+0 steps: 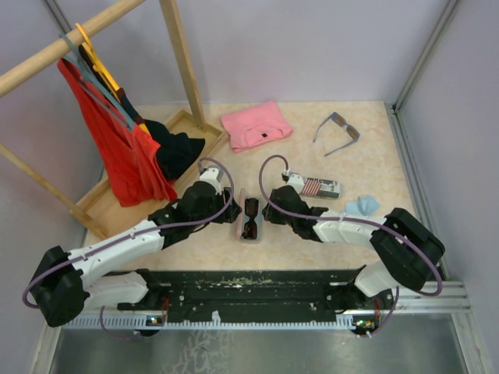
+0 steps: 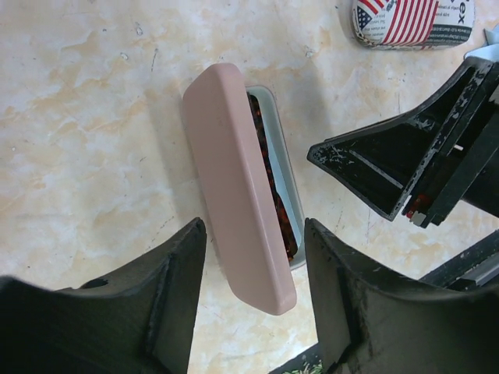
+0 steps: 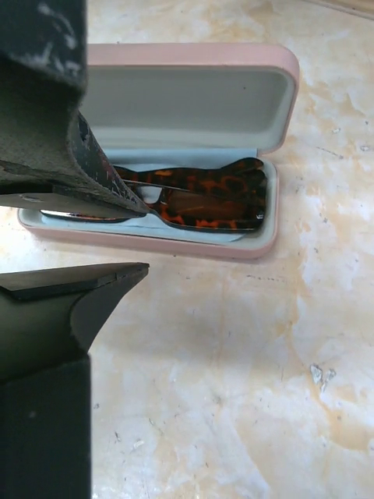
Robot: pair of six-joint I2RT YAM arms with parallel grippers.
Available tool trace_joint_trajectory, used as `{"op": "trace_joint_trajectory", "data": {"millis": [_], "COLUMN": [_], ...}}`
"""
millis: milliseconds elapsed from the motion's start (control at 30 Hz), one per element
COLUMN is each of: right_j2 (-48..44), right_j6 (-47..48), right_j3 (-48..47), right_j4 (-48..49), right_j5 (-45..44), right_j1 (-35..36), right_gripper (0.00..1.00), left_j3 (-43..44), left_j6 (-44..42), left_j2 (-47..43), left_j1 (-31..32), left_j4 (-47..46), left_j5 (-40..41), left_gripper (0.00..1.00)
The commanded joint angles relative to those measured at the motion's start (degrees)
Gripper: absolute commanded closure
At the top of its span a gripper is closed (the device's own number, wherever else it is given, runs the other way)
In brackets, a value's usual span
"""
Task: Organize the sunglasses
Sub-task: Place the sunglasses in the sunglasses case.
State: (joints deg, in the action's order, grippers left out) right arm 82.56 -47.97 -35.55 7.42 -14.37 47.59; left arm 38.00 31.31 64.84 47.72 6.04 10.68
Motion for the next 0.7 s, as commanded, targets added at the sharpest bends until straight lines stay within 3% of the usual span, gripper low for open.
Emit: {"op": "trace_joint_trajectory", "data": {"millis": [0, 267, 500, 667], "right_j2": [-1.2, 2.9, 5.4, 6.4], "right_j6": [2.5, 4.5, 3.9, 3.7], "right_j3": [-2.9, -6.0, -5.7, -5.0], "right_j4": [-3.4, -6.8, -4.5, -1.9], "right_j5": [-3.3, -2.2, 1.2, 5.1], "right_j1": [0.2, 0.0, -0.9, -2.1], "right_gripper": [0.72, 0.90, 0.99, 1.00], "left_j3": [2.7, 3.7, 2.8, 2.7], "left_j6": [-1.9, -2.8, -4.6, -5.3], "left_j2": [0.5, 0.0, 5.5, 8.3], "left_j1": [-0.4, -0.9, -2.4, -2.5], "left_j4": [0.3, 4.7, 1.1, -2.4], "left_j5": [0.4, 7.1, 3.9, -0.8], "left_gripper": [0.44, 0.62, 0.85, 0.92]}}
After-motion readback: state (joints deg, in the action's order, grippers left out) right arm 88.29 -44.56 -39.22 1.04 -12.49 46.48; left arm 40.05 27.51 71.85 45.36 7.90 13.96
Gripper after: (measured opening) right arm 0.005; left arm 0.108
